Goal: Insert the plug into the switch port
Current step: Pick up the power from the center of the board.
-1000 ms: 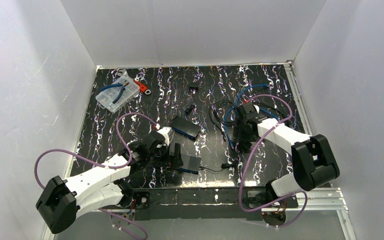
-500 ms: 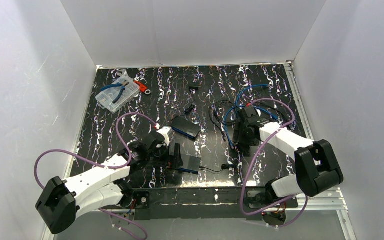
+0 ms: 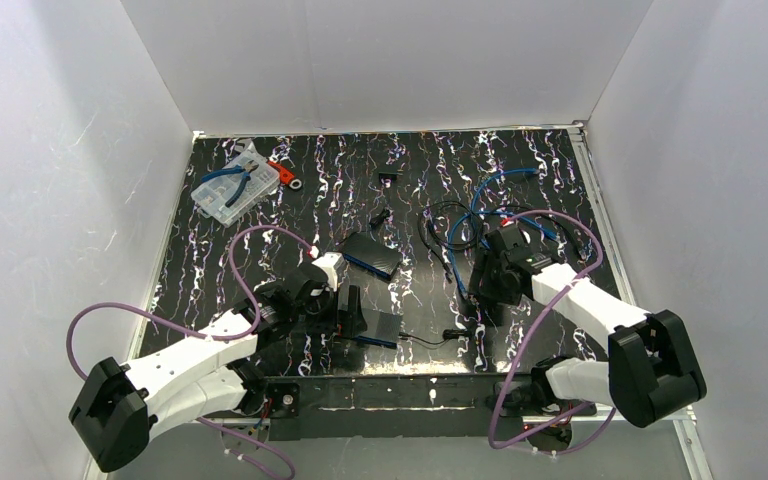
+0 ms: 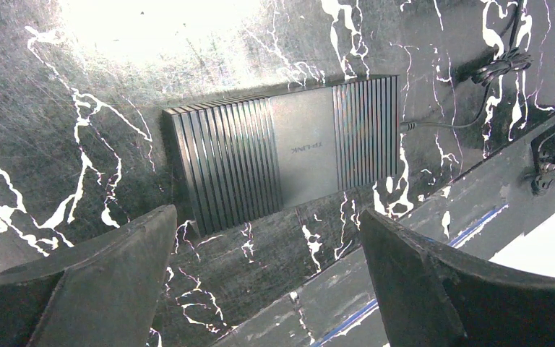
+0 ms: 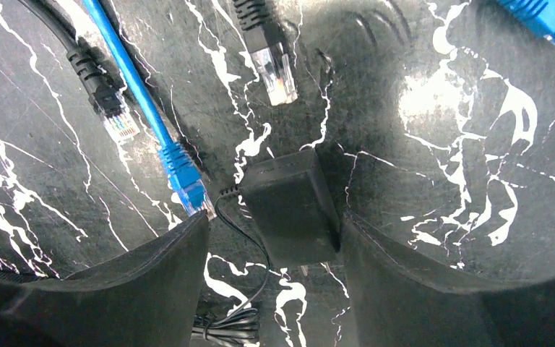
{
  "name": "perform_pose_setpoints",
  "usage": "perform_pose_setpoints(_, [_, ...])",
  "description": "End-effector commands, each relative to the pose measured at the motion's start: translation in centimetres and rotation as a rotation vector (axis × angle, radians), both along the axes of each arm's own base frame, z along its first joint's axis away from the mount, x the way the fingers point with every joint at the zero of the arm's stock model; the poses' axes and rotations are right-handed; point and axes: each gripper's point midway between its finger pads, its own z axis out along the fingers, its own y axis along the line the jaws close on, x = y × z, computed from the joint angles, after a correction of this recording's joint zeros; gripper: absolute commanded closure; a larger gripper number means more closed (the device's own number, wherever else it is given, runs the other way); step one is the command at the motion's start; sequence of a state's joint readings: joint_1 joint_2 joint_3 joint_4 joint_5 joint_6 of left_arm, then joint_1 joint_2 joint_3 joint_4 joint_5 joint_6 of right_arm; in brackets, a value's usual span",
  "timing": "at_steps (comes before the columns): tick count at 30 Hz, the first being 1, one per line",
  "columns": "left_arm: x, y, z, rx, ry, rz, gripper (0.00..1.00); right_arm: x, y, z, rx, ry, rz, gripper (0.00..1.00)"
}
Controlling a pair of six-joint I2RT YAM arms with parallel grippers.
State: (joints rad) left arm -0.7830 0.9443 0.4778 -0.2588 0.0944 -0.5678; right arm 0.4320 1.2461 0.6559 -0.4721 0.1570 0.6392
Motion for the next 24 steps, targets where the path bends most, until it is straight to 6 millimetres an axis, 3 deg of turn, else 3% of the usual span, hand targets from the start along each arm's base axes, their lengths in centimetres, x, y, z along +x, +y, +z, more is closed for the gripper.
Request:
perform_pose_setpoints(1, [0.0, -0.3, 0.8, -0.021, -0.021, -0.019, 0.02, -0.3, 0.0, 0.2, 0.024, -0.015, -0.016, 0.29])
perform_pose_setpoints(17, [-0.1, -0.4, 0.7, -0.02, -0.012, -0.026, 0.02, -0.4, -0.3, -1.3, -0.013, 0.033, -0.013, 0.49])
perform_pose_setpoints(24, [0.1, -0.4, 0.8, -0.018, -0.015, -0.02, 0.02, -0.1, -0.2, -1.0, -0.019, 0.028, 0.0, 0.67])
